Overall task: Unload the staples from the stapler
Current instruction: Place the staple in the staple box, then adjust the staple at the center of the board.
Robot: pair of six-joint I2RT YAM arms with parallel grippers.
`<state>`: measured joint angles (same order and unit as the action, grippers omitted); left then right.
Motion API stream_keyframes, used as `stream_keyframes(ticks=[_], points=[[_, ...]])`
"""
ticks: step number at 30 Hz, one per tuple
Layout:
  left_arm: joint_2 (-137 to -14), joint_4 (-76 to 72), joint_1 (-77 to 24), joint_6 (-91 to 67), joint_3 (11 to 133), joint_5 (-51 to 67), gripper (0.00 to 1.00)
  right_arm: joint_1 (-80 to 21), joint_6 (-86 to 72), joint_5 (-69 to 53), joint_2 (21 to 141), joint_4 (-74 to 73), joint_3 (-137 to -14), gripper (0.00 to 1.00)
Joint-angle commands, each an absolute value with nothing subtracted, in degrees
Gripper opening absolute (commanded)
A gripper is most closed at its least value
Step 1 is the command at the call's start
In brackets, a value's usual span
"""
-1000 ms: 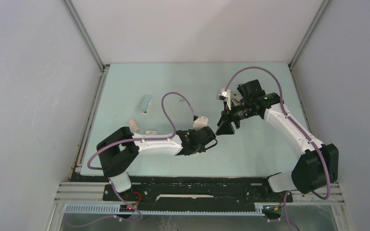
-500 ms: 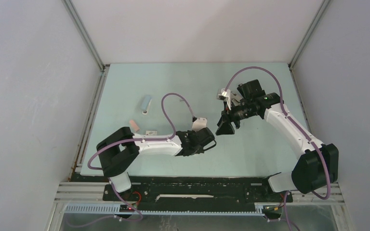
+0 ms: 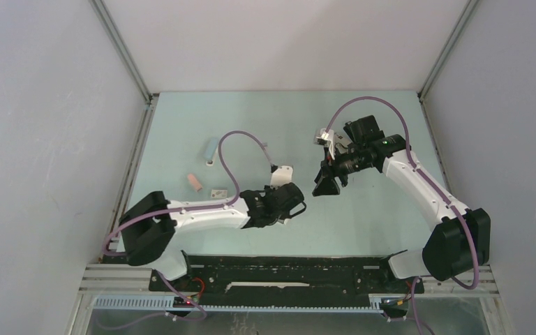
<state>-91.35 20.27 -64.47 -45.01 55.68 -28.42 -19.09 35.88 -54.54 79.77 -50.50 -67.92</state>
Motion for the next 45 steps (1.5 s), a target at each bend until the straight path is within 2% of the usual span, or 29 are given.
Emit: stream_keyframes(ticks=[1,4,11,17,19,22,26,31,35,38,41,45], points=[[-85.3,19.0,-64.4,-44.5,52.9,-33.5,0.13,-18.7,37.0,-55.9,77.7,-50.8,-67.9,0.66],[-82.5,15.3,-63.2,-43.4,49.8,-34.3,0.14,-18.4,37.5,-56.1,77.5,-51.2,-67.9,0.66],[-72.5,1.0,-54.7,-39.0,39.5,-30.7,0.23,-16.8,41.7,-57.6,78.4,-53.2,-67.9,0.66],[-70.8,-7.4,-41.9,-33.8,36.3,-17.6,0.25,-17.1,43.0,-58.8,80.5,-53.4,-67.9,0.64],[-73.1,-10.2,-37.8,-32.1,37.4,-11.3,0.28,-17.1,43.0,-59.0,80.5,-53.1,-67.9,0.64],[-78.7,-11.8,-32.8,-29.0,41.8,-3.3,0.37,-17.1,42.8,-59.0,80.3,-52.7,-67.9,0.64],[-88.5,-4.6,-28.4,-21.7,53.4,3.5,0.52,-16.6,43.0,-58.7,80.9,-52.7,-67.9,0.64],[-100.6,7.5,-25.2,-18.1,68.2,5.6,0.56,-16.2,43.0,-57.4,82.7,-52.4,-67.9,0.64],[-99.4,3.6,-24.0,-18.7,66.5,6.5,0.56,-16.8,36.6,-52.5,85.4,-44.1,-68.4,0.66],[-92.9,-3.6,-24.0,-18.6,59.3,5.1,0.56,-18.9,39.0,-46.2,92.4,-44.8,-76.3,0.68],[-84.4,-10.3,-24.1,-17.5,50.3,4.2,0.57,-21.3,48.0,-41.2,105.4,-57.2,-93.8,0.68],[-72.6,-19.1,-24.1,-16.0,37.2,-1.4,0.64,-22.7,58.0,-37.0,115.9,-63.7,-110.7,0.69]])
